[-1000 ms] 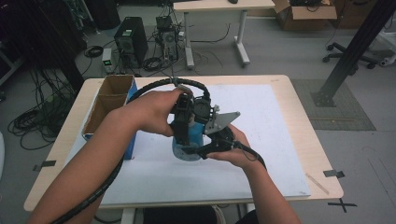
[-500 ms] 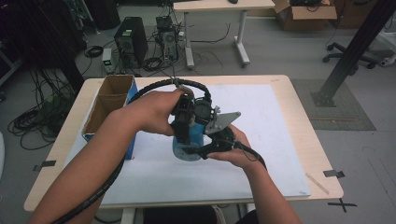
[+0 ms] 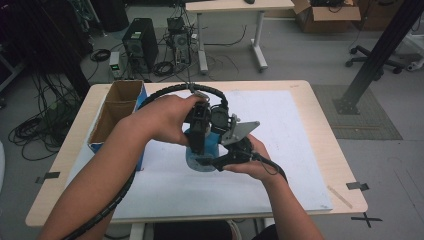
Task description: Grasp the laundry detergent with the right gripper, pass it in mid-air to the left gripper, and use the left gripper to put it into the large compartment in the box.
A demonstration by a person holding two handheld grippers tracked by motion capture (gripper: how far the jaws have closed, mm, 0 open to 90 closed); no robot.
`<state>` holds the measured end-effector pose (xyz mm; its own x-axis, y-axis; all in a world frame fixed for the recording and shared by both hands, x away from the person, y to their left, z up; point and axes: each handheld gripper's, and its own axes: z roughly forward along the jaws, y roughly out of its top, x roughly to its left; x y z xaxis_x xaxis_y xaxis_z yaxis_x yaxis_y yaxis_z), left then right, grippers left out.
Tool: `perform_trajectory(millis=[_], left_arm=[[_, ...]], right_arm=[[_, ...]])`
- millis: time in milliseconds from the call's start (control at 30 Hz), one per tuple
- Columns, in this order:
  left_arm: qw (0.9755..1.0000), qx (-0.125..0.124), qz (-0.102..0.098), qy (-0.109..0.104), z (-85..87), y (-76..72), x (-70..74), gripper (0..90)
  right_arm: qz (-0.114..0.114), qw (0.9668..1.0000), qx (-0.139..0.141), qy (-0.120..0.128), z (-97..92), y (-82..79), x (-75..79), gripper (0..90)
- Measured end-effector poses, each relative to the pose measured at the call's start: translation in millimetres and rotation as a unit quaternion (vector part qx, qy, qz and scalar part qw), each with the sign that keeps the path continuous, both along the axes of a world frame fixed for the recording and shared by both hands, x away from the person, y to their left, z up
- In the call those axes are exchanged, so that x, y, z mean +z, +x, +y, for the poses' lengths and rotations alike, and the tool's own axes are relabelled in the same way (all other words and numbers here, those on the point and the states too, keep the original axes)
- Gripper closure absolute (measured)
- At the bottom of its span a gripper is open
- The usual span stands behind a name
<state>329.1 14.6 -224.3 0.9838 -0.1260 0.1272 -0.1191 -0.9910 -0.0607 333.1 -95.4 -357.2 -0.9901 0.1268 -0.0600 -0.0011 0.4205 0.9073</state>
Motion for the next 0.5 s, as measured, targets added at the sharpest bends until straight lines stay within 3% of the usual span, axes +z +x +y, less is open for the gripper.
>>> perform_trajectory(millis=[333,500], left_arm=[[0.9999,0.009,-0.007,0.008,-4.0,-3.1,7.9,38.4],[0.9999,0.009,-0.012,0.009,-4.8,-2.8,11.1,38.4]], right_arm=[[-0.014,0.9997,-0.003,0.020,-1.7,-2.3,3.1,42.2],[-0.010,0.9997,-0.009,0.020,-0.7,-2.3,-3.8,32.1]])
